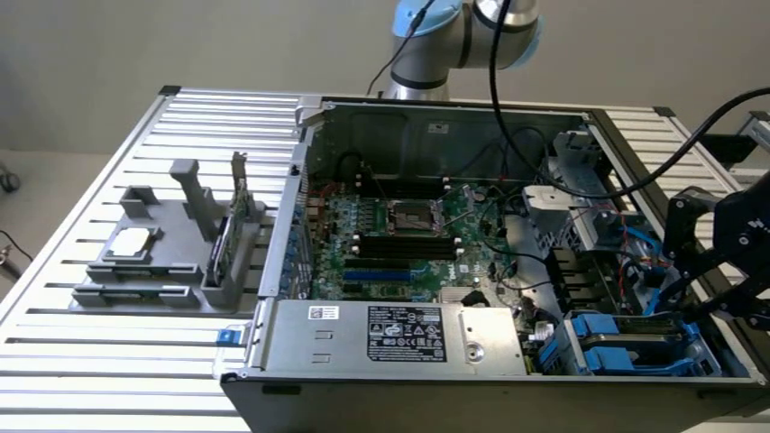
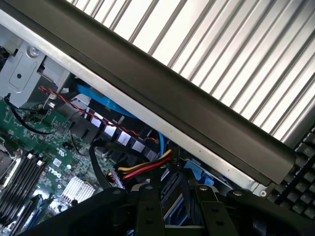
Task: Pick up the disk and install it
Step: 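Insert the first disk wire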
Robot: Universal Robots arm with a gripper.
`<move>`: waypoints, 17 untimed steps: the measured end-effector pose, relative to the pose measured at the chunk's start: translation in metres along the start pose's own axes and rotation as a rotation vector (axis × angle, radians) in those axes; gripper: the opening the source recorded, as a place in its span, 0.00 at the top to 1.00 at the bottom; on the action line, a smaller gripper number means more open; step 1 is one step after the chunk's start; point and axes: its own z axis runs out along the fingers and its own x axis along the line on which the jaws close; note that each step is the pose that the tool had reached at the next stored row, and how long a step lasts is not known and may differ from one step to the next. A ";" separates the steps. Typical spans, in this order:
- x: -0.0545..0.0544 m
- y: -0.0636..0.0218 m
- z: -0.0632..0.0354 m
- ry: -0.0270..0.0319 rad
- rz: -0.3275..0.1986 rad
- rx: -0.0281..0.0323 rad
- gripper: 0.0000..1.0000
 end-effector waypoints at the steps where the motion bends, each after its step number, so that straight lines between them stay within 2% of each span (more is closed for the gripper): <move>1: 0.000 0.0005 0.0004 0.0025 0.000 0.0007 0.69; 5: -0.002 0.0020 0.0031 0.0119 0.003 -0.0002 0.69; 9: -0.003 0.0024 0.0054 0.0206 0.010 0.0031 0.69; 17: -0.005 0.0060 0.0076 0.0324 0.017 0.0075 0.69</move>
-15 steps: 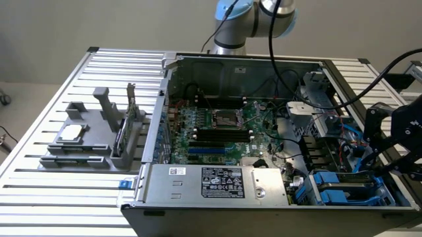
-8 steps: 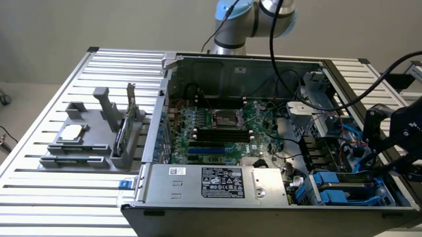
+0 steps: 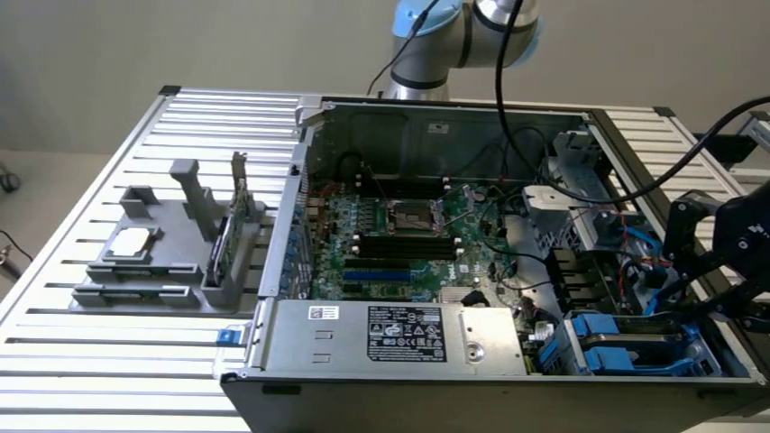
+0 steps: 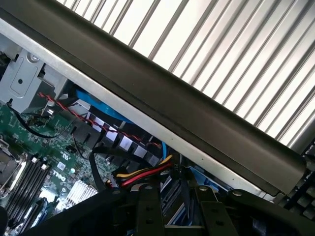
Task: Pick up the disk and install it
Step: 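Insert the first disk wire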
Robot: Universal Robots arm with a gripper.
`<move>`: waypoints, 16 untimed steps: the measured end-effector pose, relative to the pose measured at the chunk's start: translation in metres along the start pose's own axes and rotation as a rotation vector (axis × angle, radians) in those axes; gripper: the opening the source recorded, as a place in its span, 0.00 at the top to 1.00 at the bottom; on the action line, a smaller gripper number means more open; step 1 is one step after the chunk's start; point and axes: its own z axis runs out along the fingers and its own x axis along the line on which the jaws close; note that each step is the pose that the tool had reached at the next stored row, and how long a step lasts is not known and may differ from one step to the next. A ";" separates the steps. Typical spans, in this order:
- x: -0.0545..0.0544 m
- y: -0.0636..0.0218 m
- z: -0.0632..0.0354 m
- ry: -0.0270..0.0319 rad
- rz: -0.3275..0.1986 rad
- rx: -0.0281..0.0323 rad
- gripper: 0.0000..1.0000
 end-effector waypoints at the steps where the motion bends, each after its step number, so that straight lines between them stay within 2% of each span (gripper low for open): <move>1: 0.000 0.0000 0.0002 0.0012 0.002 0.0001 0.69; 3: 0.000 0.0001 0.0010 0.0038 0.005 -0.0002 0.71; 5: 0.000 0.0001 0.0011 0.0047 0.010 0.0001 0.83; 10: -0.001 0.0001 0.0016 0.0079 0.022 0.0011 0.83; 16: -0.001 0.0001 0.0010 0.0118 0.029 0.0069 0.83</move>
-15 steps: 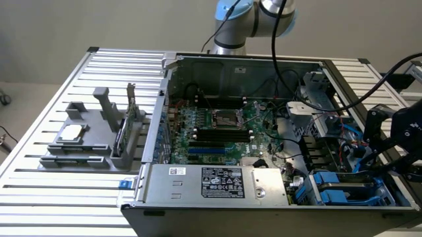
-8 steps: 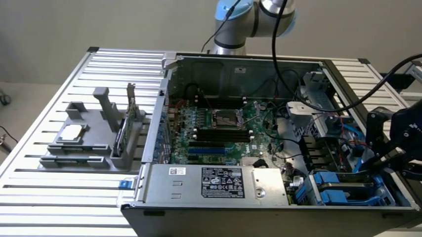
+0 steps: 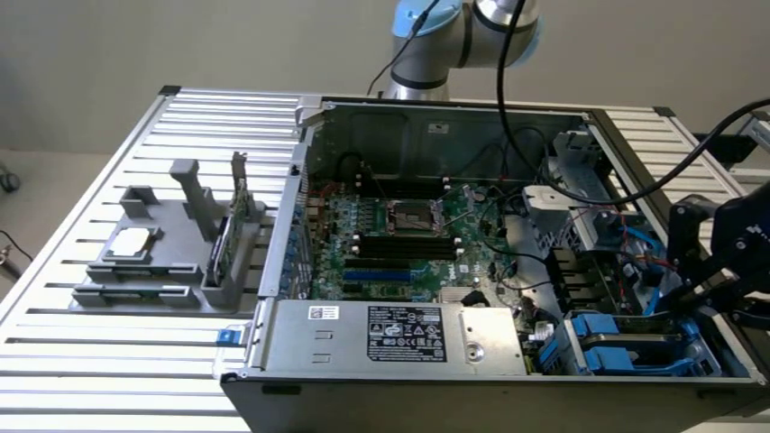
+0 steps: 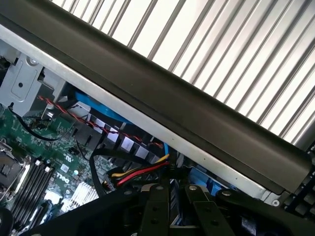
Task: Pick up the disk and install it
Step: 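Insert the first disk wire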
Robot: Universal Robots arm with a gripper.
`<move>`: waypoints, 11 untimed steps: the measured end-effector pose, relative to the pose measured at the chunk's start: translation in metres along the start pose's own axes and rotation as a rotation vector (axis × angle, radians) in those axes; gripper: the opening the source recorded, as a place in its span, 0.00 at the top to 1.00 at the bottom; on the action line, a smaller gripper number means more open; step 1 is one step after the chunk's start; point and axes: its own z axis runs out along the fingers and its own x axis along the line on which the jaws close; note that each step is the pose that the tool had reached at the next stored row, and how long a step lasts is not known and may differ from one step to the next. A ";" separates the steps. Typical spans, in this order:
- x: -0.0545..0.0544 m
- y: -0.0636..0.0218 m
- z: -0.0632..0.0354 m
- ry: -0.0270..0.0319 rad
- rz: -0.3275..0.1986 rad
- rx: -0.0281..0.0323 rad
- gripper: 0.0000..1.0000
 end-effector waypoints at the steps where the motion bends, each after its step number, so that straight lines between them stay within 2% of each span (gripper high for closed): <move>1: 0.000 0.0000 -0.0006 0.0006 0.000 0.0007 0.83; 6: 0.001 -0.0002 -0.0081 0.0029 0.002 0.0045 0.83; 11: 0.004 -0.0045 -0.0098 0.0069 0.010 0.0022 0.83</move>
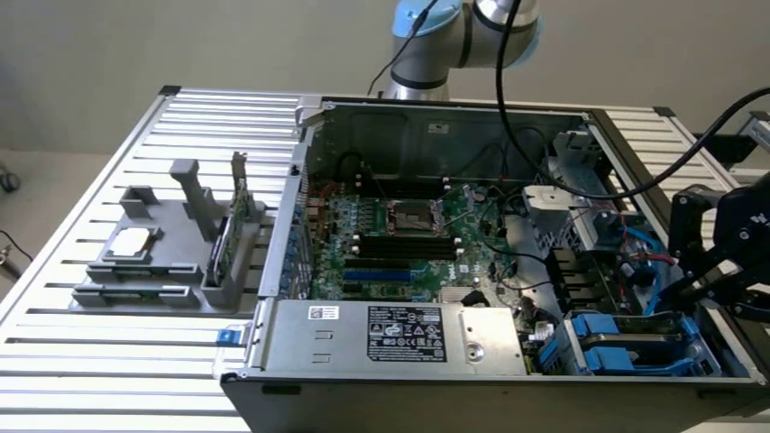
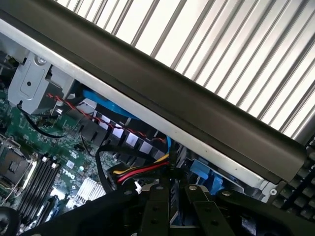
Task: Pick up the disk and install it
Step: 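Insert the first disk wire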
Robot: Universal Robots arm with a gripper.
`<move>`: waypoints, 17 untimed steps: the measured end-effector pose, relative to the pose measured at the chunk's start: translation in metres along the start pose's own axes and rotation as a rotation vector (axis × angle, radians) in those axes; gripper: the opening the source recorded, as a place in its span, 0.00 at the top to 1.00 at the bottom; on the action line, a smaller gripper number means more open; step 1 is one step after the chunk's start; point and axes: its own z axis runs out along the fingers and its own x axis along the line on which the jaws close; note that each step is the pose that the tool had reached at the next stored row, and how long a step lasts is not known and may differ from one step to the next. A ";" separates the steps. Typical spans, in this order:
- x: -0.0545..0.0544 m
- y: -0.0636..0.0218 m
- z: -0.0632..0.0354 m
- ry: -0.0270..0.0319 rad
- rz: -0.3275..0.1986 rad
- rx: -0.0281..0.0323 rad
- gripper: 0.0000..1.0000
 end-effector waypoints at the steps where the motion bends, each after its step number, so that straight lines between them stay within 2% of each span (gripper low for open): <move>1: 0.001 -0.0011 -0.0001 0.0003 0.002 -0.0004 0.83; 17: 0.008 -0.0123 -0.0055 0.0017 0.051 -0.0078 0.83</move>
